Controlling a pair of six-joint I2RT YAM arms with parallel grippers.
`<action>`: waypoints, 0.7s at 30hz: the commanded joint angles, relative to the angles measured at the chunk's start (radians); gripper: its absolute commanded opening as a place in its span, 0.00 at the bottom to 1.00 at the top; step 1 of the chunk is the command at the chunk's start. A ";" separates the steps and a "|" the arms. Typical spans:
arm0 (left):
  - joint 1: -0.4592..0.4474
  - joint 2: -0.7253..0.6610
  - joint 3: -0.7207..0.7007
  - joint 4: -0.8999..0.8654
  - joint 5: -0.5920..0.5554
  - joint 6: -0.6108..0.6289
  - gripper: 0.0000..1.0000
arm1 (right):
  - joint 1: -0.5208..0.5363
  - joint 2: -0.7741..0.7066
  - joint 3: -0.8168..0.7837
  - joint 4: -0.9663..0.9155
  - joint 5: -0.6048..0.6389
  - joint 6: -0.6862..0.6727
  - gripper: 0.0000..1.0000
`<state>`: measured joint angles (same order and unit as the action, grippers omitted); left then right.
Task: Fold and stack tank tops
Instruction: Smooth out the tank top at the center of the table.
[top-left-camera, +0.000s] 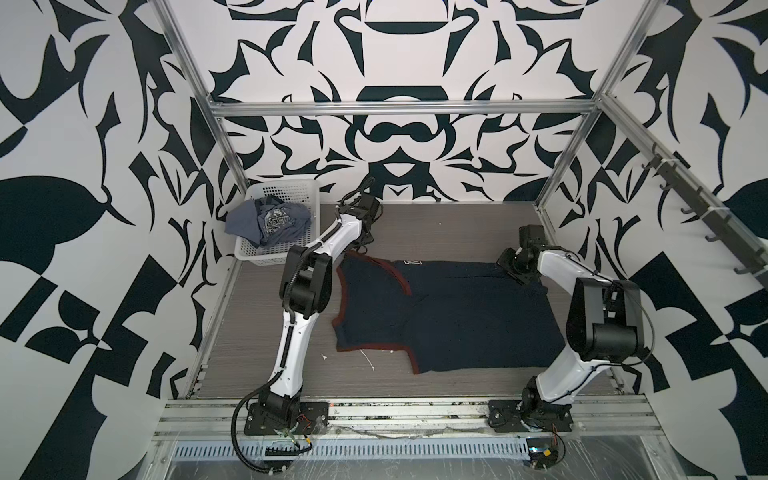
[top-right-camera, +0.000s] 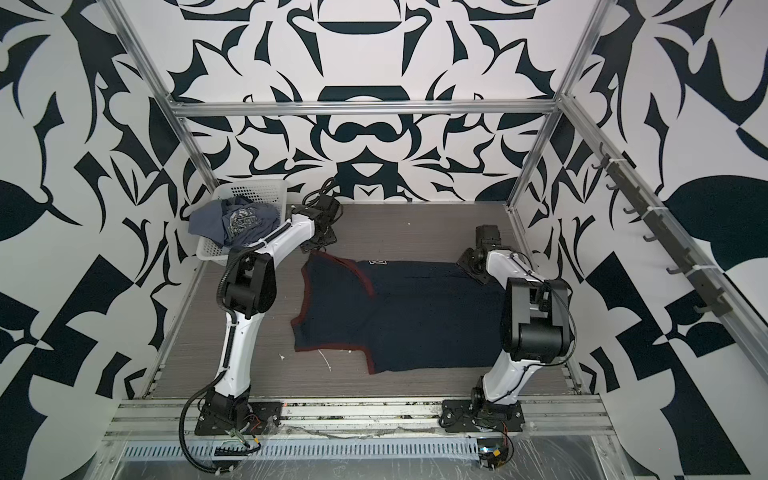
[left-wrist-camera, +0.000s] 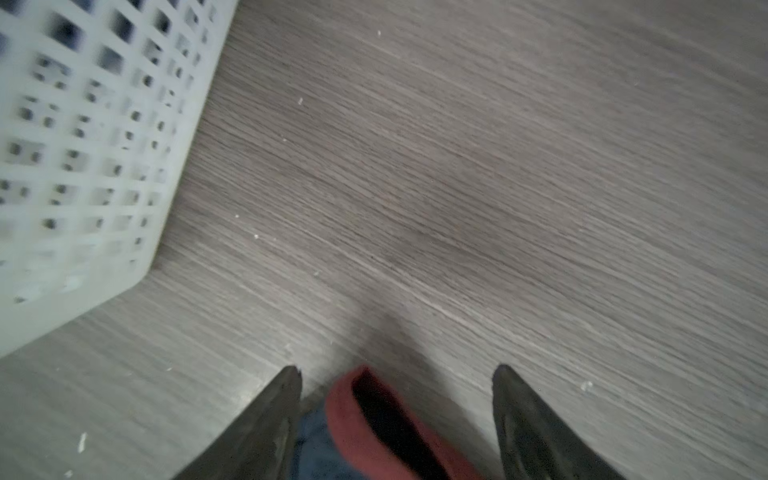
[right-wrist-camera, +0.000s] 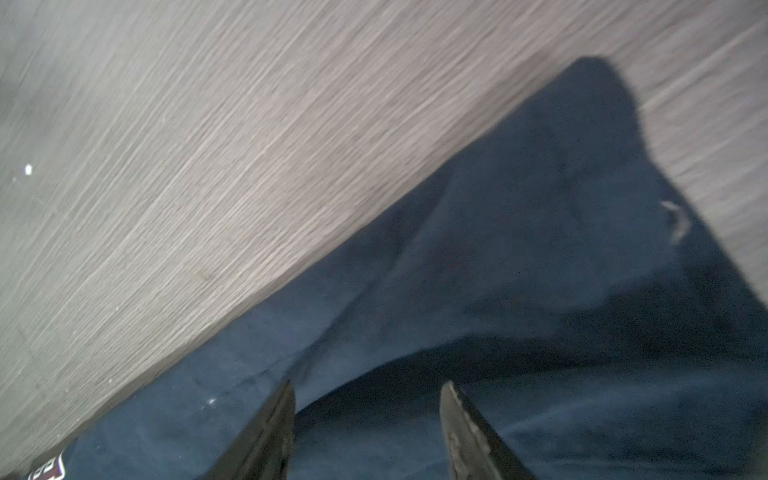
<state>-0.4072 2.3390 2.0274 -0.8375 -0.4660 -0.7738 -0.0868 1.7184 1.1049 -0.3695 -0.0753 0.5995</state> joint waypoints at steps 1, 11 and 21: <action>0.006 0.027 0.037 -0.077 0.015 -0.025 0.70 | 0.007 -0.012 -0.001 0.022 -0.011 -0.010 0.61; 0.007 0.047 0.019 -0.095 0.029 -0.039 0.52 | 0.007 -0.012 0.001 0.007 0.018 -0.006 0.61; 0.004 0.005 -0.026 -0.080 0.008 -0.036 0.21 | 0.006 -0.016 0.005 -0.008 0.055 -0.005 0.61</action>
<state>-0.4049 2.3779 2.0338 -0.8791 -0.4343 -0.7937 -0.0814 1.7184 1.1049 -0.3660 -0.0555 0.5991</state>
